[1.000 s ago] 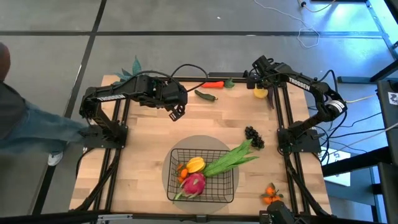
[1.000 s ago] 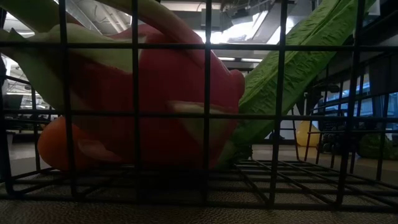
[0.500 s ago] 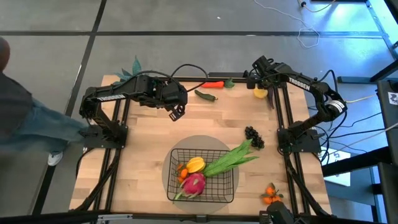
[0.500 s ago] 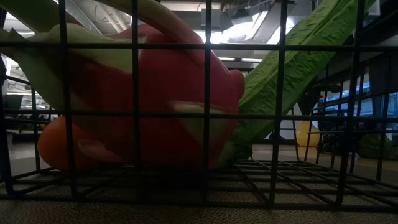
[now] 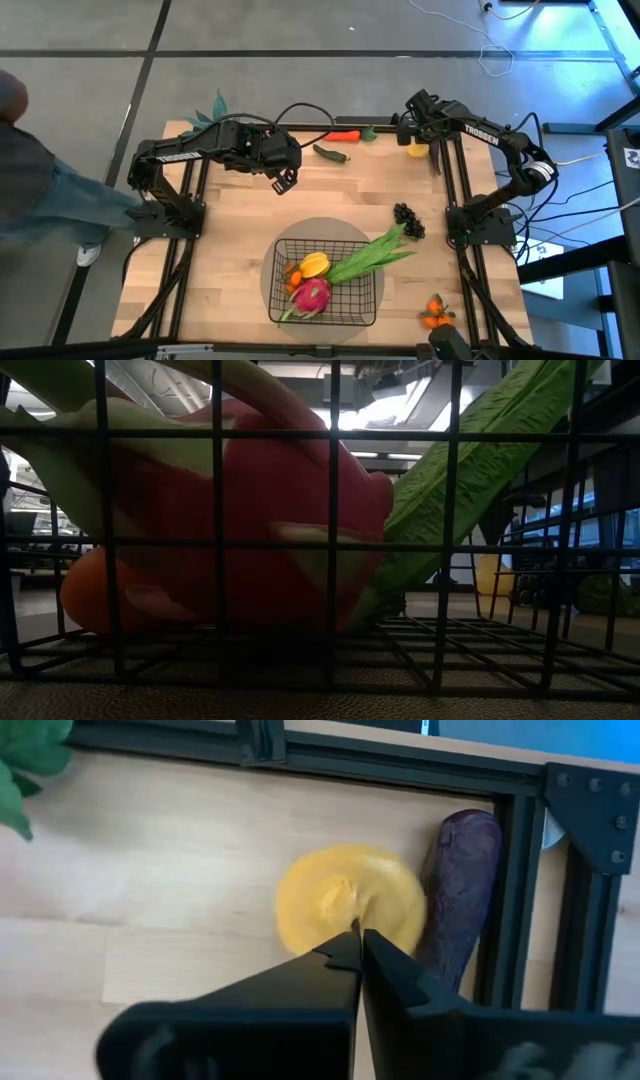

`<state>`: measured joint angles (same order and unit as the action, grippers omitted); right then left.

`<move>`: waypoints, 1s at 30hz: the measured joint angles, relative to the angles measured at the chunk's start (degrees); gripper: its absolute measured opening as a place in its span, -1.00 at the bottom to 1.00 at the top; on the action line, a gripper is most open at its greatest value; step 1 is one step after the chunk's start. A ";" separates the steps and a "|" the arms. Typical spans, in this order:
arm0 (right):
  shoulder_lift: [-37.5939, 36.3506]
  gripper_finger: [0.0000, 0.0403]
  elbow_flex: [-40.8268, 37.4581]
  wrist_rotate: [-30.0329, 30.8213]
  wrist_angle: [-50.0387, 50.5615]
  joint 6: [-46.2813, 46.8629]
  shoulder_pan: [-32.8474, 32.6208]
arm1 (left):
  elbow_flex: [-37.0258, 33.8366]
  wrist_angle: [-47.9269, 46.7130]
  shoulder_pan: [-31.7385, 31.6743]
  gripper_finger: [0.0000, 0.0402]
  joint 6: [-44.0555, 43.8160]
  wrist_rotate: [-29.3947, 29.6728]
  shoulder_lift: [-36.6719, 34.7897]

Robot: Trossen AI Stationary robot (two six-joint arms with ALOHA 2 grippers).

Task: Build produce basket
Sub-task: Put the pear into the black mesh basket

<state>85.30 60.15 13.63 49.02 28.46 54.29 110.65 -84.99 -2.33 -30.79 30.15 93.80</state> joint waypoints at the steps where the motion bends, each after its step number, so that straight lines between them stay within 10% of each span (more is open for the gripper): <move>1: 0.00 -1.00 0.37 0.01 0.50 -0.37 -0.18 | 0.00 0.00 0.00 -0.58 0.00 0.00 0.00; 30: 0.00 -1.00 30.65 1.85 16.31 -13.59 -24.90 | 0.00 0.11 -0.02 -0.58 -0.61 0.17 0.00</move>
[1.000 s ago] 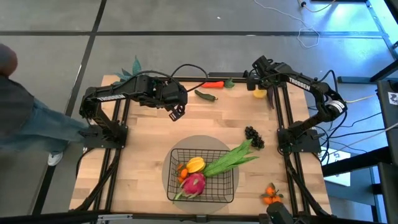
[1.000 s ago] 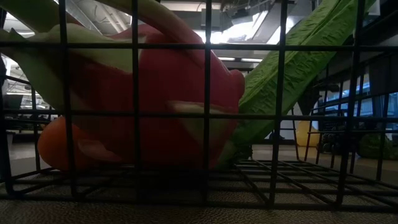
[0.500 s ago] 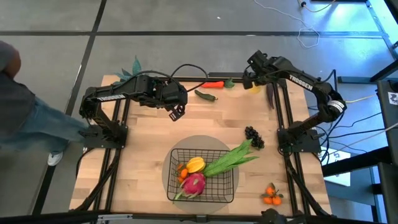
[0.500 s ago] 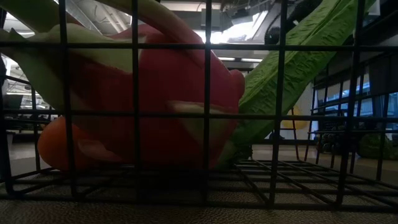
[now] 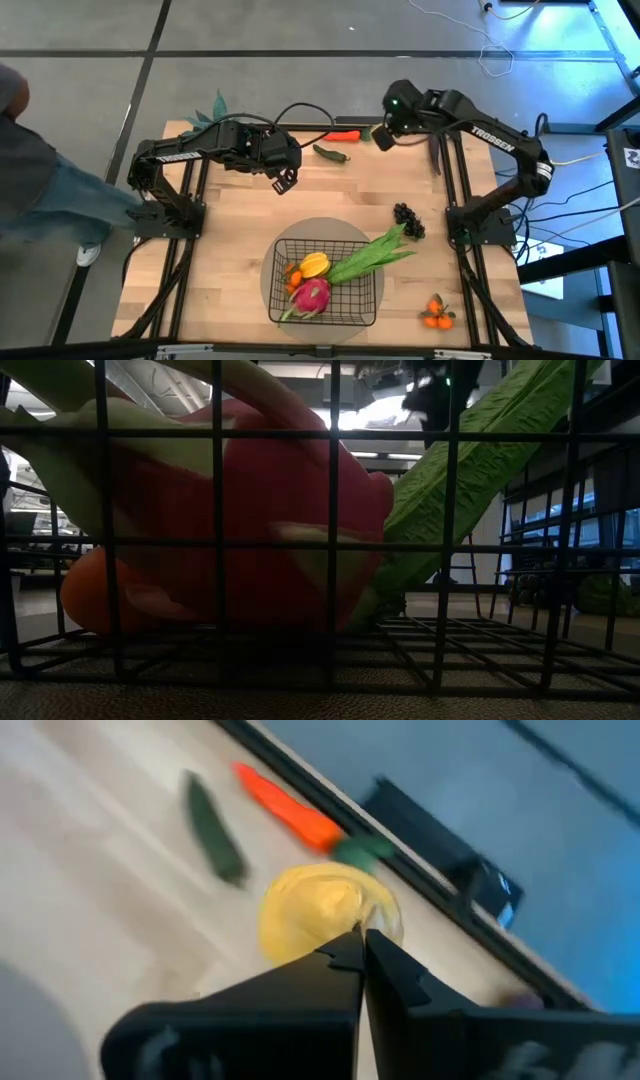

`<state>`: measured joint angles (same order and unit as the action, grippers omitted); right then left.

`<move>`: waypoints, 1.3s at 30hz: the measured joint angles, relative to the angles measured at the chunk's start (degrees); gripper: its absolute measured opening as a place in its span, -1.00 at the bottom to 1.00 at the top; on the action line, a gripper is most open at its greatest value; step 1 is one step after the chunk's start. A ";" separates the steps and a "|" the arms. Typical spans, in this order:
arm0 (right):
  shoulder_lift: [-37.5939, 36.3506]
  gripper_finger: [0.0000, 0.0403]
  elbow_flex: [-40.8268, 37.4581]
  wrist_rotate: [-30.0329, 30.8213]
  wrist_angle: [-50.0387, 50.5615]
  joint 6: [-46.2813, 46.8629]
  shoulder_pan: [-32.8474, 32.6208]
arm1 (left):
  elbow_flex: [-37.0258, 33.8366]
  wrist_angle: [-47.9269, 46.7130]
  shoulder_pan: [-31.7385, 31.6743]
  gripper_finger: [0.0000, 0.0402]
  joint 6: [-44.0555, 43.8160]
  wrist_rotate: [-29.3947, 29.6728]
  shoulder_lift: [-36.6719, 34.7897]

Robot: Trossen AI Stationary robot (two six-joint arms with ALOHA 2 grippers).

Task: Build produce basket
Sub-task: Put the pear into the black mesh basket

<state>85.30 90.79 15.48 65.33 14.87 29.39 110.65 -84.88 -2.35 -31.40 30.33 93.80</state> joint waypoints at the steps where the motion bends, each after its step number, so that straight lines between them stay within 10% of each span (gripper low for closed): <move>1: 0.00 -1.00 0.90 0.04 0.01 -0.51 -1.47 | 0.02 0.00 0.00 -0.58 0.00 0.00 0.00; 21: 0.00 -1.00 15.81 -2.73 5.98 -5.80 -33.91 | 0.02 1.08 3.47 -0.58 1.61 2.30 0.00; 39: 0.41 -1.00 10.55 -8.38 -9.29 9.07 -54.87 | 0.02 4.14 15.54 -0.58 3.54 2.06 0.00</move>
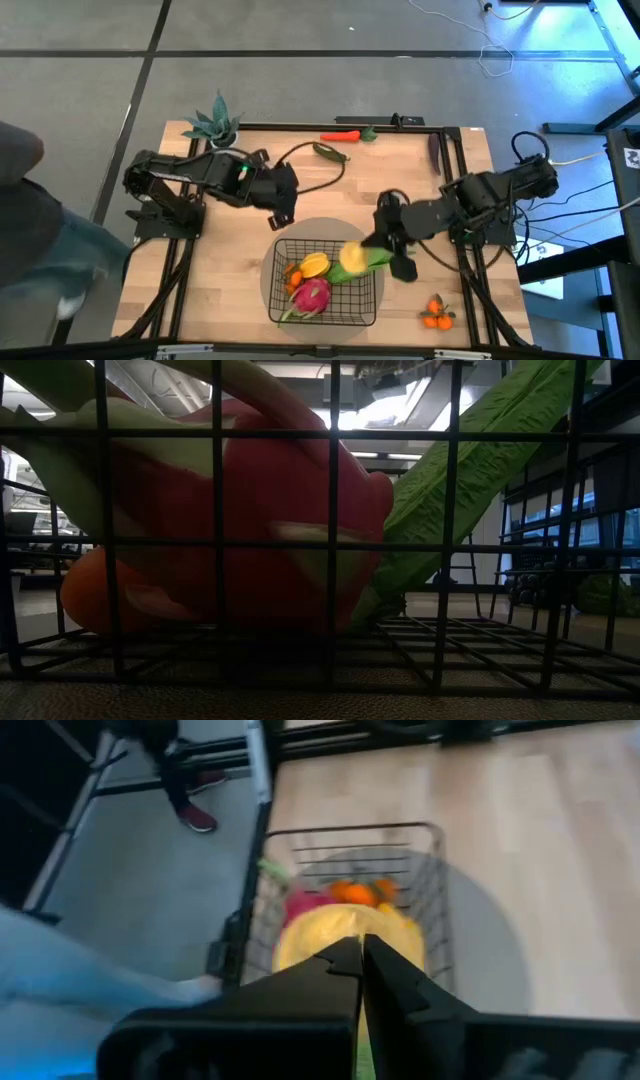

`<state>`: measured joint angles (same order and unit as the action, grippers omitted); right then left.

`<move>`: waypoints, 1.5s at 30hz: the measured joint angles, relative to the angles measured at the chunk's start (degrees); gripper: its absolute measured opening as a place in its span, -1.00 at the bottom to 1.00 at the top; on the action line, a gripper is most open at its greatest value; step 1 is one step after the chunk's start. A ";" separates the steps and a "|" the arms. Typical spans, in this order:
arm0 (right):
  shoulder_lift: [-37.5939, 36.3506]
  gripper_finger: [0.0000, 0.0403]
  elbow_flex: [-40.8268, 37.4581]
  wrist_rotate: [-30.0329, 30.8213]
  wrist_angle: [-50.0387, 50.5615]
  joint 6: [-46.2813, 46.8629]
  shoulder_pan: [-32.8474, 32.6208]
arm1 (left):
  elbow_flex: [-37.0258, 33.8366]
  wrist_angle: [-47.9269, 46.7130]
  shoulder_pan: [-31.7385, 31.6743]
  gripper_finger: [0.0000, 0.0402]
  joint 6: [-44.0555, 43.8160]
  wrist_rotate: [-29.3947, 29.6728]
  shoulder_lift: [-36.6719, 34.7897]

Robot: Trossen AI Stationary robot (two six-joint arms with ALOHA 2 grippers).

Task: Build produce basket
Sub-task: Put the pear into the black mesh basket

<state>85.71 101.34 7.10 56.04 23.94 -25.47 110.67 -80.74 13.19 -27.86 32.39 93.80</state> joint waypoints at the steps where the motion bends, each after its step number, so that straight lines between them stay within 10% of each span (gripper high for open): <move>1: 0.00 -1.00 -0.82 -0.78 -0.53 0.13 -0.79 | 0.00 0.45 0.87 -0.58 0.10 -0.02 0.00; 26: 0.07 -1.00 -33.43 -5.30 -35.64 11.98 -5.36 | 0.00 7.58 11.60 -0.58 2.54 -3.68 0.00; 45: 0.02 -1.00 -45.79 -5.78 -44.30 14.91 -5.36 | 0.00 7.61 11.60 -0.58 2.76 -5.26 0.00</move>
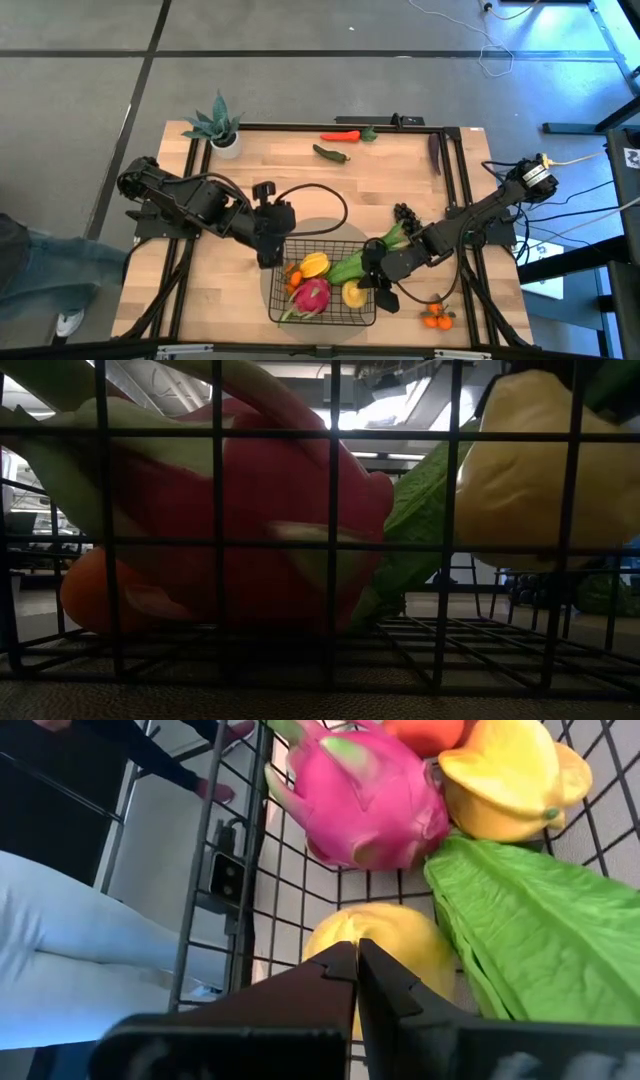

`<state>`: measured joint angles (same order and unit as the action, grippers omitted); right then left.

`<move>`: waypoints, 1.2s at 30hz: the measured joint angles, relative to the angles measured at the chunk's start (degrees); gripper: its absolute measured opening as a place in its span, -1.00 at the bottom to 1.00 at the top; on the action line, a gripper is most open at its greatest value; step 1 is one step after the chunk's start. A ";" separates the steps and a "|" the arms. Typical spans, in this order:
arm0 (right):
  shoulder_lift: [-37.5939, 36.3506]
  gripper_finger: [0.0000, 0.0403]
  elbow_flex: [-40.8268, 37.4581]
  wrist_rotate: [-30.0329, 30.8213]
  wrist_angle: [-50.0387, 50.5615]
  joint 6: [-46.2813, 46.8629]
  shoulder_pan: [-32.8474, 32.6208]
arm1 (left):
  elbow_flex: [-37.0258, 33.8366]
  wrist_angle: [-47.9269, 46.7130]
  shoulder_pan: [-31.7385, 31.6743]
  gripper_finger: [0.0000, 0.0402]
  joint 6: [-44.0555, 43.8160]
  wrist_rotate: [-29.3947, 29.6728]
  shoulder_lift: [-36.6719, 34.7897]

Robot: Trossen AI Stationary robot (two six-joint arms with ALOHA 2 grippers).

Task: Build produce basket
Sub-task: Put the pear into the black mesh basket

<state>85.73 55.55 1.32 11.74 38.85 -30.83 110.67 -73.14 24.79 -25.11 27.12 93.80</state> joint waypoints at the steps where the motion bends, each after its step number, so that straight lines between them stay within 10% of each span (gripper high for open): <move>1: 0.00 -1.00 -0.10 0.00 -0.07 -0.02 0.00 | 0.00 0.15 -0.02 -0.58 0.22 -1.25 0.00; 10: 0.00 -1.00 -0.40 0.00 -0.20 -0.02 0.00 | 0.00 7.59 0.06 -0.58 4.89 -16.59 0.00; 36: 4.15 -1.00 0.04 -4.00 -1.11 -1.63 0.10 | 0.00 8.93 0.09 -0.58 5.27 -16.10 0.00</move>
<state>89.89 55.59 -2.68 10.63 37.22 -30.73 110.67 -64.20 24.88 -19.84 11.03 93.80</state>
